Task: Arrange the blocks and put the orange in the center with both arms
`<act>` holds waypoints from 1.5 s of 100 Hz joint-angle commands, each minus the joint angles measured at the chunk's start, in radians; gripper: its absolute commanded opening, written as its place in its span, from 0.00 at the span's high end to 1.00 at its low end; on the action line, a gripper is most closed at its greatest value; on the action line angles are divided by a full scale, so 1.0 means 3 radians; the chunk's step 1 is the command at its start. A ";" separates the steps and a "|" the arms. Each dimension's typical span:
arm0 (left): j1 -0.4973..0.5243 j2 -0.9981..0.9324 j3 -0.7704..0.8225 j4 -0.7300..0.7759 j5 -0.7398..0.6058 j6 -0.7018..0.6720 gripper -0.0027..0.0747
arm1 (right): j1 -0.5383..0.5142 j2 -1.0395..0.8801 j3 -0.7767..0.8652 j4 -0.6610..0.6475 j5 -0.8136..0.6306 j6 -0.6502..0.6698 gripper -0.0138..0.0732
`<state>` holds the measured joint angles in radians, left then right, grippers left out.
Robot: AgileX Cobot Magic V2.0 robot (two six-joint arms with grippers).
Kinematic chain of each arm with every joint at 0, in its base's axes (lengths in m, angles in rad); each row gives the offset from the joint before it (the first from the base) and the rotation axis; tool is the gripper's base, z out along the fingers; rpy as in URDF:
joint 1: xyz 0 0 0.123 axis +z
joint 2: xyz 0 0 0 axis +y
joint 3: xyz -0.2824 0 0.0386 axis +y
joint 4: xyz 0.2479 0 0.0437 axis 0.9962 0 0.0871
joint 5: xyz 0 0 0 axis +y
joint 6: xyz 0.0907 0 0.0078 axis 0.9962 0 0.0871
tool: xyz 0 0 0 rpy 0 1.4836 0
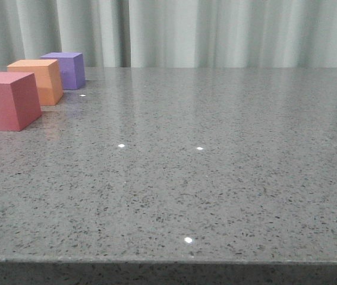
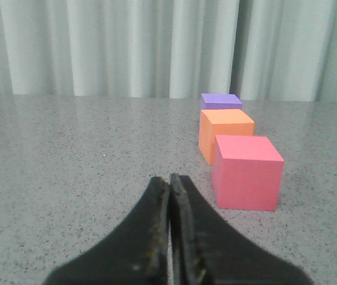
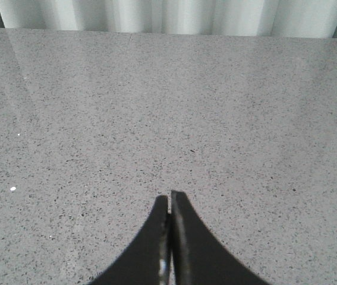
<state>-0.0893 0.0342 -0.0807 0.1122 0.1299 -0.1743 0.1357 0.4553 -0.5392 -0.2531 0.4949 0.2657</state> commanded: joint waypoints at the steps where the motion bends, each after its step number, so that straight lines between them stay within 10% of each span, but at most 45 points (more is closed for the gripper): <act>1: 0.0010 -0.0120 0.0044 -0.0002 -0.0300 -0.0030 0.99 | -0.0014 0.0019 -0.0079 -0.0082 -0.0265 -0.0009 0.92; 150: 0.0010 -0.0233 0.0419 0.0018 -0.0626 -0.0030 0.99 | -0.0014 0.0023 -0.0073 -0.0082 -0.0265 -0.0009 0.92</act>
<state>-0.0893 -0.0044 0.0018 0.1165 0.0301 -0.1743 0.1357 0.4553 -0.5392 -0.2531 0.4933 0.2657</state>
